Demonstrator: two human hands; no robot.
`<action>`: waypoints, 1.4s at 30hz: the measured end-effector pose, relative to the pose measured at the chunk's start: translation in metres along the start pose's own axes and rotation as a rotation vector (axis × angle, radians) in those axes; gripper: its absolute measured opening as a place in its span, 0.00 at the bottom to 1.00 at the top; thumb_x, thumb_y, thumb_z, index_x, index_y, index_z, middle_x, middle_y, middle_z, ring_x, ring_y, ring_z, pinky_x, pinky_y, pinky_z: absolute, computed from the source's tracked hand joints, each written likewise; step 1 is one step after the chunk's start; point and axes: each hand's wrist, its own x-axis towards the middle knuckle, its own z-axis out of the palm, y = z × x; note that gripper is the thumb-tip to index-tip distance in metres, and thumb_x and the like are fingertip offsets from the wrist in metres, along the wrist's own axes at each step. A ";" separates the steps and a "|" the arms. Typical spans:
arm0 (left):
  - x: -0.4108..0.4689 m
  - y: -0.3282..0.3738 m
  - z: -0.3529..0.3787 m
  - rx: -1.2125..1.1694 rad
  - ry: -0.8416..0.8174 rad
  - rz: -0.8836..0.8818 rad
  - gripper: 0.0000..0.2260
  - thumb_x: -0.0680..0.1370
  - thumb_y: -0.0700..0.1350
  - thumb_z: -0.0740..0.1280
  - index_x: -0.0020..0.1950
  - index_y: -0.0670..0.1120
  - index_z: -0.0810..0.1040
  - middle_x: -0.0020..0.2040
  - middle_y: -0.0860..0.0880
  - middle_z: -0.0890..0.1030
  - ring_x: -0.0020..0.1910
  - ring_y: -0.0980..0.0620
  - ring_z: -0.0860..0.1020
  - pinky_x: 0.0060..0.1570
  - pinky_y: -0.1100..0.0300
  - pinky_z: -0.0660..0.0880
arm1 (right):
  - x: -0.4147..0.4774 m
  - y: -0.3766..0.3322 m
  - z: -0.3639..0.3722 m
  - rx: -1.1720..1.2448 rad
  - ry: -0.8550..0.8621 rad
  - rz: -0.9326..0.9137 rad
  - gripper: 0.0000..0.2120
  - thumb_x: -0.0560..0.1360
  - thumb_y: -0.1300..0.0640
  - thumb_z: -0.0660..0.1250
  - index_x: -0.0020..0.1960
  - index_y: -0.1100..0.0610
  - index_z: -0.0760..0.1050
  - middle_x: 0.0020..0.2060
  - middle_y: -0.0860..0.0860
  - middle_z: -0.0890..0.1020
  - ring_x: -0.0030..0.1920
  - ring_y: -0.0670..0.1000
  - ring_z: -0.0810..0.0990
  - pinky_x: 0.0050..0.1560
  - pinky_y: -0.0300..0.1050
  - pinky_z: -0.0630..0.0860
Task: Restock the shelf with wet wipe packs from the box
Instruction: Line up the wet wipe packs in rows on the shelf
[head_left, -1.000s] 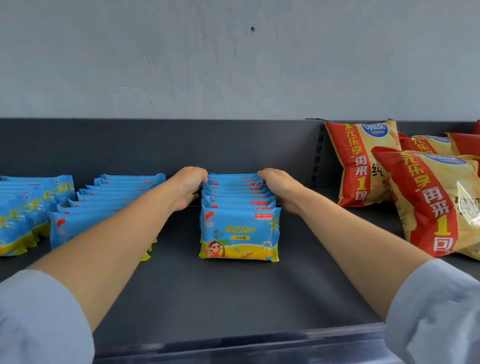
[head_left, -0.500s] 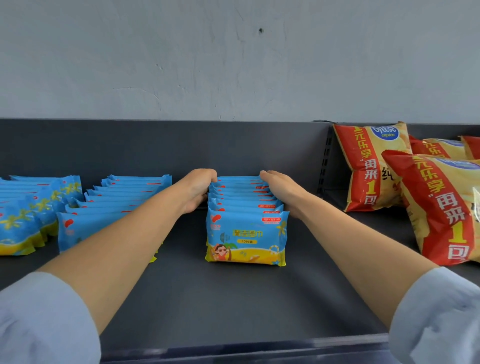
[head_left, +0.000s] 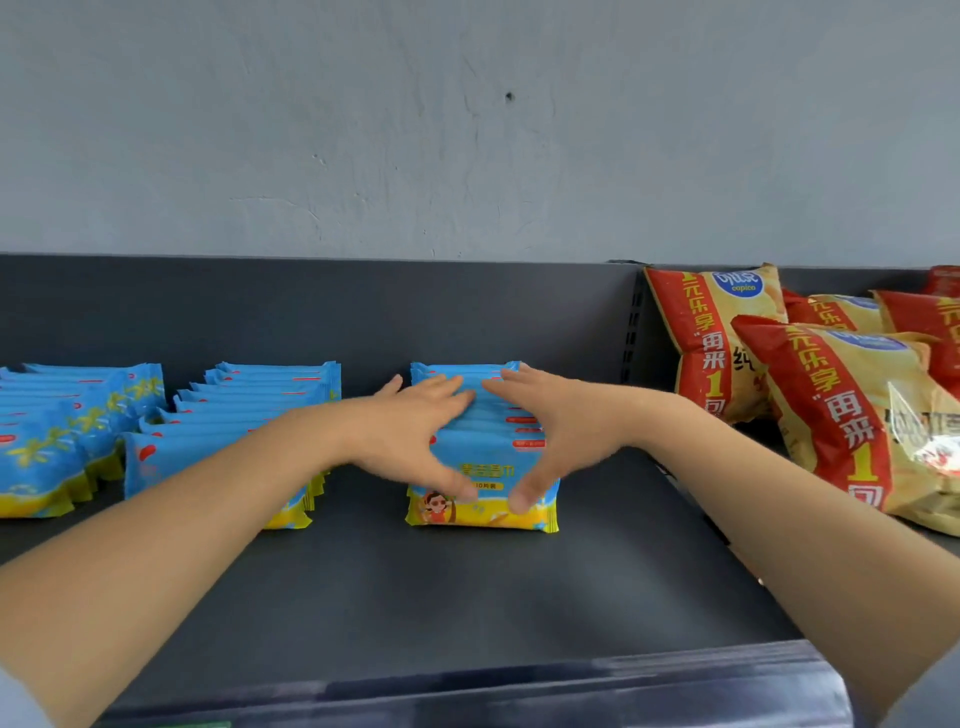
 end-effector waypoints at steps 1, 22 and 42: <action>-0.002 0.004 0.004 0.062 0.021 -0.004 0.52 0.68 0.70 0.66 0.79 0.47 0.42 0.79 0.51 0.41 0.77 0.54 0.40 0.75 0.48 0.38 | -0.003 -0.002 0.004 -0.123 -0.008 -0.002 0.60 0.61 0.34 0.75 0.78 0.50 0.42 0.78 0.46 0.48 0.77 0.49 0.44 0.77 0.52 0.49; -0.017 0.027 0.005 0.079 0.175 -0.121 0.47 0.69 0.65 0.70 0.78 0.47 0.52 0.78 0.51 0.54 0.77 0.53 0.52 0.75 0.49 0.47 | 0.002 0.008 0.018 -0.078 0.101 -0.011 0.52 0.66 0.43 0.76 0.78 0.49 0.46 0.78 0.50 0.50 0.78 0.51 0.47 0.76 0.49 0.51; -0.036 0.046 -0.017 0.030 0.387 -0.158 0.30 0.75 0.64 0.63 0.70 0.46 0.67 0.68 0.49 0.71 0.66 0.49 0.70 0.63 0.50 0.70 | -0.051 -0.008 0.007 -0.071 0.304 0.169 0.39 0.73 0.43 0.69 0.77 0.52 0.54 0.74 0.52 0.63 0.74 0.54 0.61 0.70 0.54 0.65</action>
